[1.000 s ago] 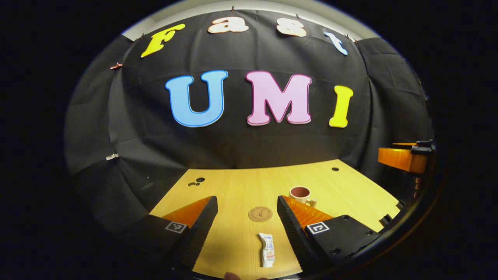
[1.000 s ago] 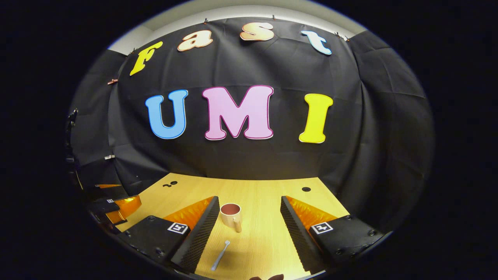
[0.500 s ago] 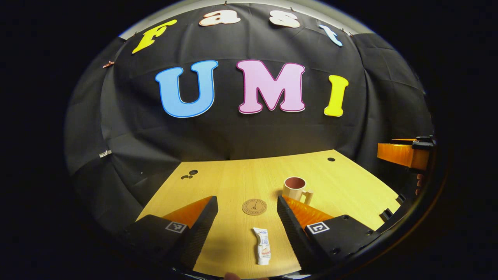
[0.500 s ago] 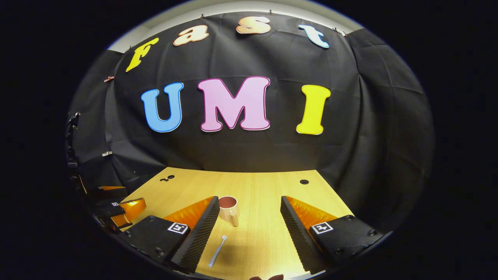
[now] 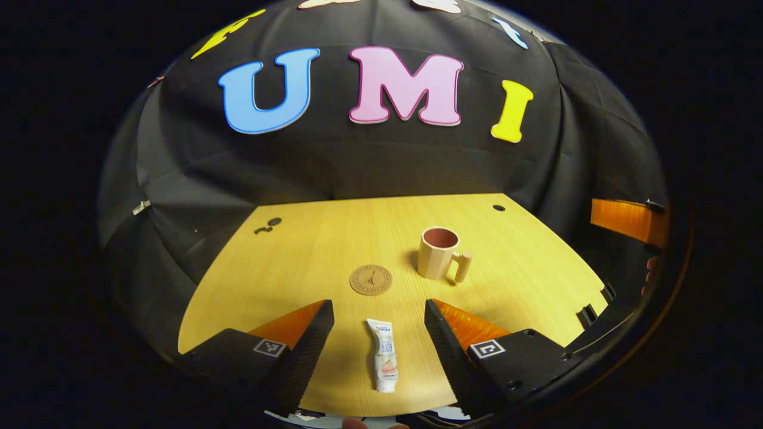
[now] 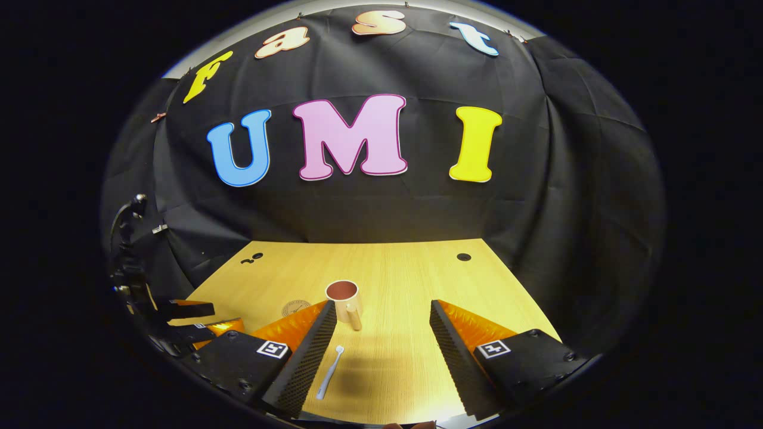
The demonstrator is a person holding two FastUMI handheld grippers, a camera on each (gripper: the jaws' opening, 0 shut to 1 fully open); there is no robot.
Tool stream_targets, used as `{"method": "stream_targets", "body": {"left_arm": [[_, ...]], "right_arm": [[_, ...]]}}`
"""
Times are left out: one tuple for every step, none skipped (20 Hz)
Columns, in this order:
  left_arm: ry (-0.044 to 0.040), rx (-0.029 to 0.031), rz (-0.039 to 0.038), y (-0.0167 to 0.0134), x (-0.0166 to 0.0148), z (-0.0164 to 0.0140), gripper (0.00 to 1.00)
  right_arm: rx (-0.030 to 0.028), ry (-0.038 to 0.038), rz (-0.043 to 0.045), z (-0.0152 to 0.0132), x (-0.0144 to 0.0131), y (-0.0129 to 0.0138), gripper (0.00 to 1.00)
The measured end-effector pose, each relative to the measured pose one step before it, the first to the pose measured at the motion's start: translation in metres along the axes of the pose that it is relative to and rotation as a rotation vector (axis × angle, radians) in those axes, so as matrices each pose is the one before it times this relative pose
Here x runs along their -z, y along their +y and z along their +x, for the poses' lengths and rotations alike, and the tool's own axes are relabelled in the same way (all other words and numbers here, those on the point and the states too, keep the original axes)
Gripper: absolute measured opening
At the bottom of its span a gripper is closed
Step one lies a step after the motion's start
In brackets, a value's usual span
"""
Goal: Put the toothbrush and toothpaste on the desktop into the cup, then pick up the cup and place it on the coaster on the desktop.
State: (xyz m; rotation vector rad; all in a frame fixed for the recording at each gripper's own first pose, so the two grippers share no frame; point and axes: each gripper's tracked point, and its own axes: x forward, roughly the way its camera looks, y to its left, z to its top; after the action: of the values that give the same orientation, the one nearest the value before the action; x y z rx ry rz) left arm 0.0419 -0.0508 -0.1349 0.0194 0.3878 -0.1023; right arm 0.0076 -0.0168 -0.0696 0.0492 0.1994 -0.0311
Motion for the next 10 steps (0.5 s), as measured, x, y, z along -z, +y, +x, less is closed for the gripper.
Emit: {"method": "stream_targets", "body": {"left_arm": [[0.02688,-0.00086,0.00611,-0.00311,0.01103,0.00407,0.96],[0.02743,-0.00425,0.00753,-0.00206,0.01258,0.00763,0.96],[0.02956,-0.00592,0.00347,-0.00056,0.01067,0.00856,0.96],[0.03529,-0.00688,-0.00332,-0.00060,0.01122,0.00955,0.96],[0.03343,-0.00952,-0.00652,-0.00060,0.00936,0.00821,0.96],[0.02225,-0.01511,-0.00308,0.00116,0.00758,0.00889,0.96],[0.02511,-0.01903,0.00213,0.00140,0.00647,0.00805,0.95],[0.02058,-0.01069,0.00483,-0.00079,0.00644,0.00928,0.95],[0.01654,-0.00841,0.00592,-0.00088,0.00510,0.00776,0.95],[0.02206,-0.00530,0.00687,-0.00093,0.00748,0.00676,0.95]], "right_arm": [[0.00035,0.00655,0.00054,-0.00039,0.00154,-0.00161,0.97],[0.00377,0.00411,-0.00046,-0.00068,0.00078,-0.00218,0.97],[0.00512,0.00378,-0.00272,-0.00173,0.00167,-0.00206,0.97],[0.00705,0.00264,-0.00405,-0.00147,0.00144,-0.00339,0.98],[0.00829,0.00323,-0.00478,-0.00172,0.00098,-0.00359,0.97],[0.00801,0.00267,-0.00318,-0.00140,0.00119,-0.00371,0.98],[0.00859,0.00368,-0.00036,-0.00173,0.00073,-0.00488,0.97],[0.00751,0.00383,0.00128,-0.00165,0.00115,-0.00433,0.97],[0.00869,0.00176,0.00004,-0.00179,0.00107,-0.00362,0.97],[0.00826,0.00216,-0.00190,-0.00228,0.00036,-0.00429,0.97]]}}
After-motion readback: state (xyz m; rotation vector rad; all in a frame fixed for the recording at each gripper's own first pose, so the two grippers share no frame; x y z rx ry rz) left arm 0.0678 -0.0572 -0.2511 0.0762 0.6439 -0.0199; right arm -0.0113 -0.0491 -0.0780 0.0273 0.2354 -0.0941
